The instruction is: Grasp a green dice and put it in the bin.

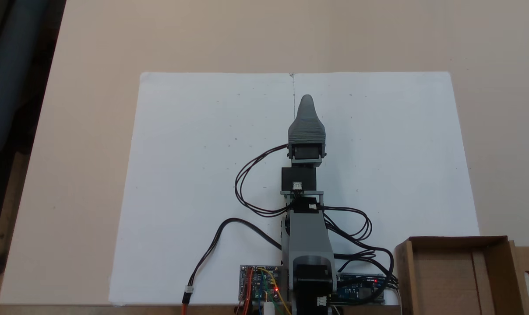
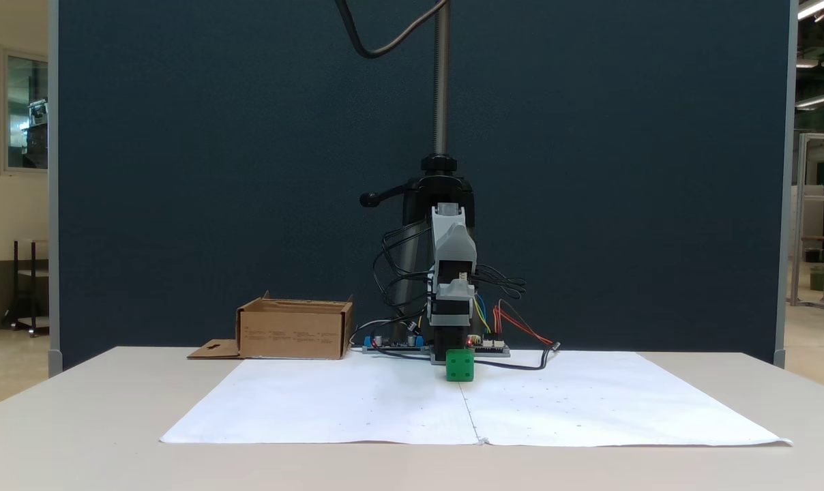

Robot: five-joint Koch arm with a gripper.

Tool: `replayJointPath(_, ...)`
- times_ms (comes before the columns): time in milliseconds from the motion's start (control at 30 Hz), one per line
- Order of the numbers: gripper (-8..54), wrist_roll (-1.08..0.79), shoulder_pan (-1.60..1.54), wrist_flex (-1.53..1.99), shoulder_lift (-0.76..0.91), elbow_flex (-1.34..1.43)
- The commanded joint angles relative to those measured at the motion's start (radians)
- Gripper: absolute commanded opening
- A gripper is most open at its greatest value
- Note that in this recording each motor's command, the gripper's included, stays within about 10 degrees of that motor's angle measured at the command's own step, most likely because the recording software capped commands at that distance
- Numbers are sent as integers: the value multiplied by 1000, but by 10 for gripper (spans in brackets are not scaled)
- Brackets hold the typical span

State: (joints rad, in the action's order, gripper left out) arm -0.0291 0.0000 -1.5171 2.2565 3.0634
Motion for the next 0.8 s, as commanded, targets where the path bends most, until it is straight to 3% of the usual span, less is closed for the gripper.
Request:
replayJointPath(0, 439, -20, 77, -80, 112, 64)
replayJointPath(467, 443, -20, 81, -3, 110, 63)
replayJointPath(767, 445, -20, 18, 416, 112, -137)
